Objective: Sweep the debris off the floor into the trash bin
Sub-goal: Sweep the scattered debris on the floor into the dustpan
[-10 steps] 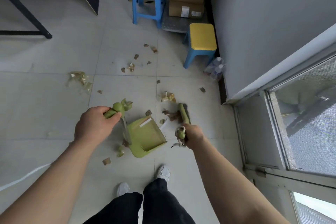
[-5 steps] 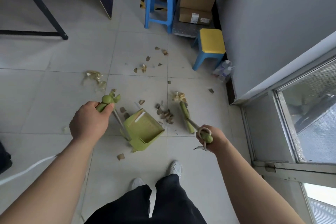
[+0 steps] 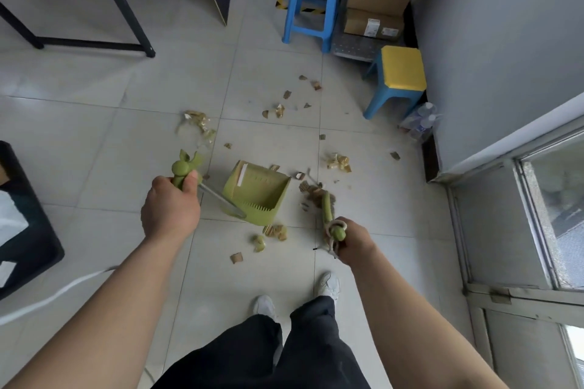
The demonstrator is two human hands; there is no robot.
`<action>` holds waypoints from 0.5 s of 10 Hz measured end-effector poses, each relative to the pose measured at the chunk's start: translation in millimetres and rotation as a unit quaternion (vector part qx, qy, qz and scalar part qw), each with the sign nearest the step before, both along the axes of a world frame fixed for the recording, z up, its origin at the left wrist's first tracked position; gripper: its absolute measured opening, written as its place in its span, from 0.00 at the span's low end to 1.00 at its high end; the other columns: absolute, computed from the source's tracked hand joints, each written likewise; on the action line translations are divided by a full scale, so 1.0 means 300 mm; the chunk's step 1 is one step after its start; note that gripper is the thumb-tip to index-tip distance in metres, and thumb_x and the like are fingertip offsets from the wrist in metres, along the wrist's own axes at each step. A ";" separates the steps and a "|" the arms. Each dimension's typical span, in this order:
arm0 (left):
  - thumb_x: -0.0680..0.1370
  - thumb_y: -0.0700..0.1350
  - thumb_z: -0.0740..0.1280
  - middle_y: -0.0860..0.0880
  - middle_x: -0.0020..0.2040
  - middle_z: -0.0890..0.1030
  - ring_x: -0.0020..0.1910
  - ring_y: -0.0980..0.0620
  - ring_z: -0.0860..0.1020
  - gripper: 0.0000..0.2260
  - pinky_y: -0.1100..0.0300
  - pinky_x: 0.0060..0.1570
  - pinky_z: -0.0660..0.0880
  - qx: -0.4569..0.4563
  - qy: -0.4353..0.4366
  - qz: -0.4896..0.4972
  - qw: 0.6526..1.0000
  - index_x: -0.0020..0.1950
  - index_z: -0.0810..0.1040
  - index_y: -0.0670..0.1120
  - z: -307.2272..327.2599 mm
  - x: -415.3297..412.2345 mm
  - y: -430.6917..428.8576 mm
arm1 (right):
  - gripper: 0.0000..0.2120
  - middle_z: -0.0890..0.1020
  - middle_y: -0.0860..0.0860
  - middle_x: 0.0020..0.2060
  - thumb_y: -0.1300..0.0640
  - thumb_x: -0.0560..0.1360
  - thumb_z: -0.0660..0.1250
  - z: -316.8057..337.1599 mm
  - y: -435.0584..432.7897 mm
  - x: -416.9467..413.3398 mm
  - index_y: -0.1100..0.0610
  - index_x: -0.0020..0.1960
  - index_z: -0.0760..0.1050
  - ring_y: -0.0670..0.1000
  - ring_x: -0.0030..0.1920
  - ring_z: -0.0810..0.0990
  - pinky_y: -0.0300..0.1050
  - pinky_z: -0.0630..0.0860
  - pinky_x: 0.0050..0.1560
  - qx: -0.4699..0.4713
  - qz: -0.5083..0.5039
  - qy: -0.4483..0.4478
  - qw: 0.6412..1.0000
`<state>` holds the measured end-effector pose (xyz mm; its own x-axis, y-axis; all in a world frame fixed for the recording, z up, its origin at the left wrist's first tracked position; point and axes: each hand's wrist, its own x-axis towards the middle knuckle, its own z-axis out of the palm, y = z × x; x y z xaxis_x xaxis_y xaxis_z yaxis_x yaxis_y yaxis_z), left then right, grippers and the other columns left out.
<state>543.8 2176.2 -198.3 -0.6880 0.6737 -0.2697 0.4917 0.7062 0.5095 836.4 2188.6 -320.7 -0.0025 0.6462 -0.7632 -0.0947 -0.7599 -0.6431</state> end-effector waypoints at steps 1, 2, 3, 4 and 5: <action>0.81 0.57 0.57 0.35 0.59 0.76 0.57 0.34 0.74 0.24 0.46 0.51 0.69 0.006 -0.012 0.008 1.000 0.61 0.71 0.35 0.001 -0.003 0.008 | 0.34 0.78 0.45 0.19 0.65 0.79 0.56 0.001 0.044 -0.038 0.50 0.16 0.76 0.44 0.21 0.77 0.37 0.77 0.33 -0.002 0.025 -0.035 0.999; 0.81 0.57 0.58 0.36 0.58 0.76 0.57 0.34 0.74 0.24 0.49 0.48 0.67 0.024 -0.021 0.008 0.999 0.60 0.71 0.35 0.008 0.012 0.032 | 0.23 0.81 0.46 0.27 0.63 0.78 0.60 0.042 0.054 0.052 0.51 0.29 0.83 0.42 0.27 0.77 0.30 0.74 0.46 0.108 0.222 -0.216 0.945; 0.81 0.57 0.59 0.37 0.57 0.77 0.55 0.35 0.75 0.24 0.51 0.45 0.65 0.048 -0.030 0.009 0.998 0.59 0.72 0.35 0.003 0.038 0.068 | 0.02 0.74 0.46 0.36 0.64 0.73 0.67 0.073 0.069 0.113 0.58 0.43 0.76 0.40 0.33 0.72 0.26 0.67 0.33 0.096 0.229 -0.256 0.934; 0.80 0.59 0.59 0.38 0.56 0.79 0.54 0.35 0.75 0.25 0.50 0.45 0.66 0.063 -0.040 0.018 0.997 0.58 0.73 0.36 -0.008 0.082 0.112 | 0.04 0.76 0.46 0.38 0.61 0.71 0.70 0.121 0.096 0.181 0.56 0.42 0.75 0.46 0.37 0.76 0.31 0.68 0.33 0.058 0.187 -0.260 0.946; 0.80 0.59 0.58 0.38 0.56 0.78 0.53 0.35 0.76 0.25 0.50 0.45 0.65 0.060 -0.051 0.026 0.997 0.58 0.73 0.36 -0.017 0.152 0.178 | 0.06 0.77 0.46 0.40 0.57 0.69 0.71 0.145 0.135 0.298 0.56 0.44 0.77 0.51 0.40 0.78 0.36 0.68 0.34 0.068 0.234 -0.330 0.912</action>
<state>589.3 2229.5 -203.4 -0.6954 0.6700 -0.2599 0.3974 0.6598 0.6377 925.7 2229.2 -277.3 0.1284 0.7808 -0.6114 0.6607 -0.5271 -0.5344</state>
